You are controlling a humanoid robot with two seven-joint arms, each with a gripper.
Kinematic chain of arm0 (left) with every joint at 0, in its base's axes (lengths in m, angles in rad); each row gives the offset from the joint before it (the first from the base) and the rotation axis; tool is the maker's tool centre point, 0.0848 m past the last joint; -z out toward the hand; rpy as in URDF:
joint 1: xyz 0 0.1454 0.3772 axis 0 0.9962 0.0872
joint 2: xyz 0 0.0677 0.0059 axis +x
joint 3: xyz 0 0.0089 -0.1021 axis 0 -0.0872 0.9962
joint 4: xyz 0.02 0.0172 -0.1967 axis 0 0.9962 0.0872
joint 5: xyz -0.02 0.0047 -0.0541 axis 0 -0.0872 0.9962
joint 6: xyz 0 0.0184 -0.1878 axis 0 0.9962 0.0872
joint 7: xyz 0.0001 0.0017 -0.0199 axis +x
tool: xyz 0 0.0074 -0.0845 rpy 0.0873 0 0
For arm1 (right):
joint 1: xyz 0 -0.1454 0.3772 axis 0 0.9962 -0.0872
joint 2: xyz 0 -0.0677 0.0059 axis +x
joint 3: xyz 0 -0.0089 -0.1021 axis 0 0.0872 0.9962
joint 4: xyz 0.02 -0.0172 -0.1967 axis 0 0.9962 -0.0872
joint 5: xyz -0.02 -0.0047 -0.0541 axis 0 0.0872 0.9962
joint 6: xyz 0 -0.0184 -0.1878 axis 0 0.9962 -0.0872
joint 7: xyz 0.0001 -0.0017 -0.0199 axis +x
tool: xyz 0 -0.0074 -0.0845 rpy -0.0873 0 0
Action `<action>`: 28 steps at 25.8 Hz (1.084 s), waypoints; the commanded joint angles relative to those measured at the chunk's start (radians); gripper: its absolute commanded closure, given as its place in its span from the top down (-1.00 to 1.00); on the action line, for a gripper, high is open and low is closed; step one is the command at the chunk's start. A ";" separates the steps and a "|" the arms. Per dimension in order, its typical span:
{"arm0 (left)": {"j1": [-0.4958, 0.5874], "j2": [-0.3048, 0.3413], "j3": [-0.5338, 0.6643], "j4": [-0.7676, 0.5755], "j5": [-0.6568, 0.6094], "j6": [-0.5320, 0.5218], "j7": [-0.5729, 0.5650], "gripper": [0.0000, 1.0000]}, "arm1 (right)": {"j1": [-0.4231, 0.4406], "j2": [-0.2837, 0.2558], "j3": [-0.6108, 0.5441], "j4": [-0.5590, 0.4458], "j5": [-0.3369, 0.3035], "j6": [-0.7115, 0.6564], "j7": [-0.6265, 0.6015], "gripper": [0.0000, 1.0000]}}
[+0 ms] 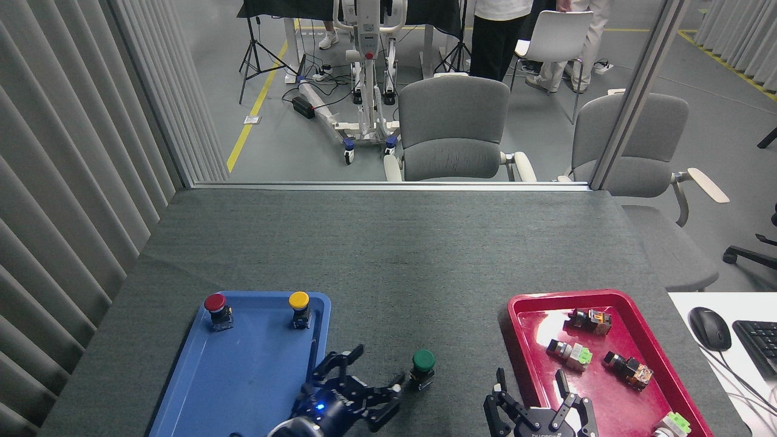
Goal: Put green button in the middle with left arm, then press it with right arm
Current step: 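Release the green button on the table and withdraw the left hand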
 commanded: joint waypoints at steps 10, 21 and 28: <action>0.371 0.113 0.633 -0.406 -0.078 0.016 0.015 0.99 | 0.000 -0.042 0.009 -0.013 -0.040 0.003 0.006 0.91; 0.382 0.110 0.708 -0.400 -0.066 -0.022 0.000 0.99 | 0.003 -0.051 0.023 -0.028 -0.040 0.004 0.007 0.91; 0.382 0.090 0.784 -0.399 -0.066 -0.102 -0.002 0.99 | 0.003 -0.057 0.028 -0.036 -0.041 0.004 0.007 0.90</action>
